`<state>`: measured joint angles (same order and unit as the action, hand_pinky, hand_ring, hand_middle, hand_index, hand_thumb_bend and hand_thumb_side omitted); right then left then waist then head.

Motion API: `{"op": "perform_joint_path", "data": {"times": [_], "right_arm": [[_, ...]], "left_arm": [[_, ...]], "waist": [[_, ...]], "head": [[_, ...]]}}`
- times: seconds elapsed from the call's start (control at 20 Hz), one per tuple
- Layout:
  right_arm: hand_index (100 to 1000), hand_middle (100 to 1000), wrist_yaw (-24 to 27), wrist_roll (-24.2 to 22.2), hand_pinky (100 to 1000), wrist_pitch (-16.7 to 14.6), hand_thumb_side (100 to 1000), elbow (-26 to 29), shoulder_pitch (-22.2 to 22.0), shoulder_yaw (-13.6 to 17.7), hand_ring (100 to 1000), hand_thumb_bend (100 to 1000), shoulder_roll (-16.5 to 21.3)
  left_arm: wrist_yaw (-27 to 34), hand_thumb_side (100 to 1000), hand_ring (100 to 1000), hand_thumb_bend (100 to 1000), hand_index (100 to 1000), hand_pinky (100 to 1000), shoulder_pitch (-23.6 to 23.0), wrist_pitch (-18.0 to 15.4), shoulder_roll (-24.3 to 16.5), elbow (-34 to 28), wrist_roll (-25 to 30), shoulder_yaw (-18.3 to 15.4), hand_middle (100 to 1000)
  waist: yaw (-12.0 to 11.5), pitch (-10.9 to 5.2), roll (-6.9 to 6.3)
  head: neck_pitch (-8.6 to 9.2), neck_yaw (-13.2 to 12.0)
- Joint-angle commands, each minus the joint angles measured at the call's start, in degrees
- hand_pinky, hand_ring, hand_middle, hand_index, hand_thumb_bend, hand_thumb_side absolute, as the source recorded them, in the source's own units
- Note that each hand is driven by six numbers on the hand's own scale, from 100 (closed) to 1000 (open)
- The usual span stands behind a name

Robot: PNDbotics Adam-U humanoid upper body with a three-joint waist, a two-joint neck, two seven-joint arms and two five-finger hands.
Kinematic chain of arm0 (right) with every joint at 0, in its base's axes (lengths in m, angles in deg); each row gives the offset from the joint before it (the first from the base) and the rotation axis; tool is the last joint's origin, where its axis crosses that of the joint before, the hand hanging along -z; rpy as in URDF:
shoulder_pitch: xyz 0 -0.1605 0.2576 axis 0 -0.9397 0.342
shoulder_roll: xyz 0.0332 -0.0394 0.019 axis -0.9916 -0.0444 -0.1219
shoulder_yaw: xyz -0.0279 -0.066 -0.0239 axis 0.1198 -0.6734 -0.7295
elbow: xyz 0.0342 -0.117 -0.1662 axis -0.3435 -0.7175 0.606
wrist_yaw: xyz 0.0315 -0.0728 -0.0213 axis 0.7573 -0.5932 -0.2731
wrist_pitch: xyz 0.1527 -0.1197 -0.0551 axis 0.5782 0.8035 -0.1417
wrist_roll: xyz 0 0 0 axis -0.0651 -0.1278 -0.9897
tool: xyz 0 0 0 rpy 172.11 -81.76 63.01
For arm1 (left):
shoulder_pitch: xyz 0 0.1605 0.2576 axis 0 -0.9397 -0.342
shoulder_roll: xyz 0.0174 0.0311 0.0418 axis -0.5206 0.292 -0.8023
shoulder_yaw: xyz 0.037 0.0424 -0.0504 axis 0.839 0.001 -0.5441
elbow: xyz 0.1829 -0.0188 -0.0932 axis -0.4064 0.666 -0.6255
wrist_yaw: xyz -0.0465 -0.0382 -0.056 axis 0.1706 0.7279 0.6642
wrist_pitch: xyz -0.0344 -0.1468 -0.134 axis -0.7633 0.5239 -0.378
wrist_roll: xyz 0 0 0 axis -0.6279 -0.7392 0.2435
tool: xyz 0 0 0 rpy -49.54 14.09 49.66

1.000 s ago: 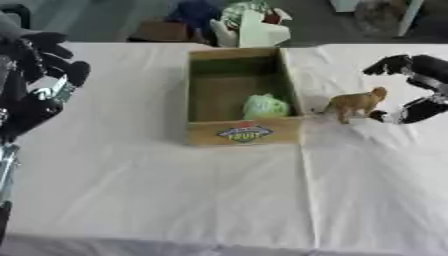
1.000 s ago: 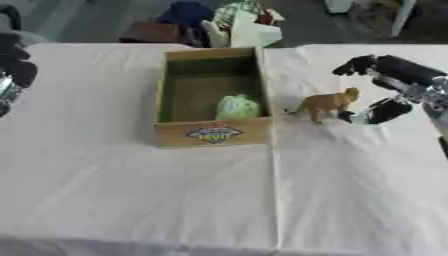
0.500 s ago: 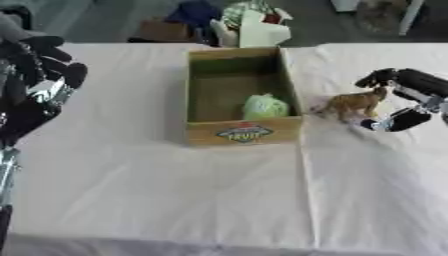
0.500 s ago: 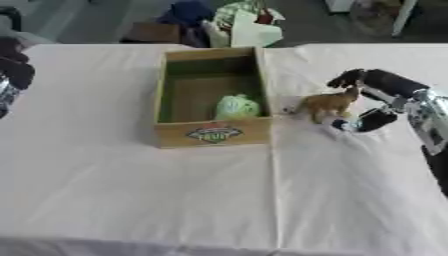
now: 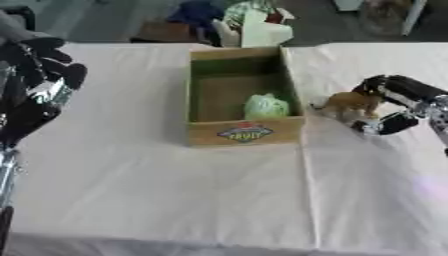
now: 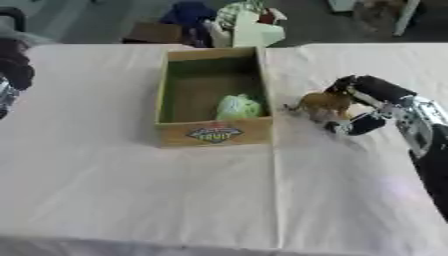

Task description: Pick up objects on the table and place them in the box.

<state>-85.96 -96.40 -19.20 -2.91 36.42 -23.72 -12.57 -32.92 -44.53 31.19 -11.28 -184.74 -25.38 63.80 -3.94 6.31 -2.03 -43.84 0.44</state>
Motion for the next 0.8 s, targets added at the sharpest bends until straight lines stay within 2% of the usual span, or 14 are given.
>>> {"op": "perform_joint_path", "data": {"times": [0.05, 0.2, 0.3, 0.5, 0.55, 0.8], "right_arm": [[669, 541, -0.82, 1.19, 701, 0.34, 161, 0.34, 1.18, 0.70, 704, 241, 1.28], [576, 463, -0.78, 2.07, 680, 0.64, 157, 0.37, 0.99, 0.84, 668, 189, 1.50], [529, 413, -0.34, 2.73, 664, 0.86, 160, 0.54, 0.87, 0.99, 646, 103, 1.70], [529, 413, 0.30, 3.22, 664, 1.20, 160, 0.81, 0.74, 0.90, 646, 103, 1.93], [464, 335, 0.50, 3.36, 639, 1.10, 160, 1.08, 0.79, 0.96, 615, 100, 2.06], [439, 302, 4.41, 3.15, 625, -0.03, 149, 6.10, 0.97, 0.48, 599, 100, 3.74]], "left_arm": [[0.28, 556, 583, 580, 780, 565, 0.31, -0.01, -0.60, -0.95, 0.08, -0.54, 582], [0.27, 557, 583, 580, 781, 565, 0.31, 0.00, -0.54, -0.91, 0.09, -0.56, 582], [0.23, 557, 583, 581, 782, 565, 0.30, 0.03, -0.53, -0.88, 0.13, -0.58, 583], [0.18, 557, 583, 581, 782, 565, 0.28, 0.05, -0.54, -0.83, 0.23, -0.60, 583], [0.19, 558, 583, 580, 783, 565, 0.25, 0.07, -0.52, -0.81, 0.24, -0.61, 584], [0.17, 560, 584, 579, 783, 566, 0.01, 0.13, -0.53, -0.71, 0.39, -0.63, 584]], "waist": [[-0.11, -0.67, 0.11], [-0.15, -0.68, 0.20], [-0.16, -0.70, 0.24], [-0.17, -0.73, 0.27], [-0.13, -0.75, 0.28], [0.12, -0.89, 0.37]], "head": [[-0.28, 0.13], [-0.28, 0.15], [-0.28, 0.12], [-0.28, 0.10], [-0.28, 0.02], [-0.28, -0.24]]}}
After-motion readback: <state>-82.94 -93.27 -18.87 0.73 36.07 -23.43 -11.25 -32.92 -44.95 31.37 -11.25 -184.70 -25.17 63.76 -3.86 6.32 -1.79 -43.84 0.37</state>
